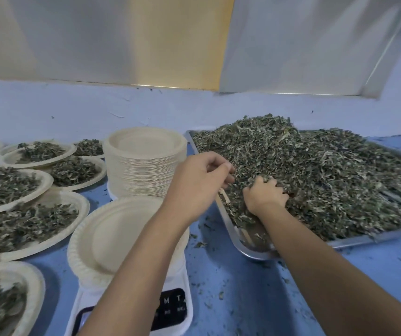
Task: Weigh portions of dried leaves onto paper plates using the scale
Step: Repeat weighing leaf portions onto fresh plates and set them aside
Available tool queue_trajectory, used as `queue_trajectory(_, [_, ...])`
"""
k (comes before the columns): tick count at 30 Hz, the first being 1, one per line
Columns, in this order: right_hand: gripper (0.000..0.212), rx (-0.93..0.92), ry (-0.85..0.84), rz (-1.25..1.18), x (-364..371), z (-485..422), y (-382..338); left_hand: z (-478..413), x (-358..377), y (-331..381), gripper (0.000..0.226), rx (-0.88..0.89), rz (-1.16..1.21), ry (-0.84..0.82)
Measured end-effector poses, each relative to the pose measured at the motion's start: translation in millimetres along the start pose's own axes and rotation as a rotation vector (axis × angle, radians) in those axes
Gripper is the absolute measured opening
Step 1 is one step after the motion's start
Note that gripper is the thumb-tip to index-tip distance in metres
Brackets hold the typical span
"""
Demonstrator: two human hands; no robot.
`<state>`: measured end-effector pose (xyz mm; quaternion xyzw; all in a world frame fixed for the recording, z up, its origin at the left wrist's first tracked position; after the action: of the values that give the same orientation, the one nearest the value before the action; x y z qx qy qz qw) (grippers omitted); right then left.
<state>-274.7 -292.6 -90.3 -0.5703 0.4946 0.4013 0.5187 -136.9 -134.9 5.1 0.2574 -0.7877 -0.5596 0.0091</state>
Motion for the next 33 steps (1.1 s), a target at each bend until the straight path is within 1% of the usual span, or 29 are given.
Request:
queue_trajectory(2, [0.045,-0.084,0.02,-0.03,-1,4,-9,0,0,0,0.018,0.0,0.013,0.004])
queue_trajectory(4, [0.042,-0.194,0.041,-0.114,-3,9,-19,-1,0,1,0.018,0.008,0.015,0.004])
queue_trajectory(6, [0.04,-0.262,0.122,-0.228,-11,14,-26,-1,-2,1,0.018,0.012,0.023,0.012])
queue_trajectory(7, [0.04,-0.27,0.187,-0.263,-18,15,-27,-1,-4,1,0.018,0.015,0.027,0.017])
queue_trajectory(9, [0.043,-0.259,0.305,-0.259,-28,15,-26,-1,-8,1,0.018,0.022,0.03,0.028])
queue_trajectory(11, [0.046,-0.241,0.339,-0.231,-30,14,-24,-1,-13,0,0.019,0.029,0.033,0.043])
queue_trajectory(12, [0.048,-0.233,0.311,-0.225,-26,11,-23,-1,-16,0,0.019,0.031,0.041,0.051])
queue_trajectory(14, [0.052,-0.208,0.162,-0.269,-11,5,-22,-1,-20,-1,0.019,0.029,0.06,0.067])
queue_trajectory(16, [0.056,-0.183,-0.022,-0.416,6,2,-23,-2,-22,-3,0.019,0.026,0.063,0.08])
queue_trajectory(17, [0.055,-0.182,-0.064,-0.513,9,2,-24,-2,-23,-3,0.019,0.023,0.064,0.082])
queue_trajectory(19, [0.051,-0.189,-0.016,-0.67,3,2,-24,-2,-22,-5,0.019,0.019,0.063,0.079])
queue_trajectory(20, [0.049,-0.195,0.035,-0.686,-2,2,-23,-3,-21,-5,0.019,0.019,0.06,0.077])
queue_trajectory(22, [0.048,-0.224,0.095,-0.563,-7,3,-23,-3,-21,-6,0.019,0.022,0.061,0.074])
queue_trajectory(25, [0.051,-0.305,0.083,-0.324,-4,6,-28,-3,-21,-7,0.019,0.026,0.056,0.073])
queue_trajectory(28, [0.05,-0.431,0.074,-0.19,-2,9,-42,-4,-23,-8,0.019,0.029,0.048,0.08])
queue_trajectory(33, [0.042,-0.585,0.092,-0.008,-3,14,-56,-3,-24,-6,0.019,0.036,0.058,0.077])
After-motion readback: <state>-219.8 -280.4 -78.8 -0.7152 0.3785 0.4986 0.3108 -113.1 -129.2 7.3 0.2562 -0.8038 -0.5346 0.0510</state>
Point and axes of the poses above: each hand's wrist, its own z-axis away from the middle knuckle, its own x-axis out of the palm, y = z × x, the point moved 7 cm from there along -z, towards the middle knuckle, and after that the axes turned 4 degrees about y, right-handed, at the moved point
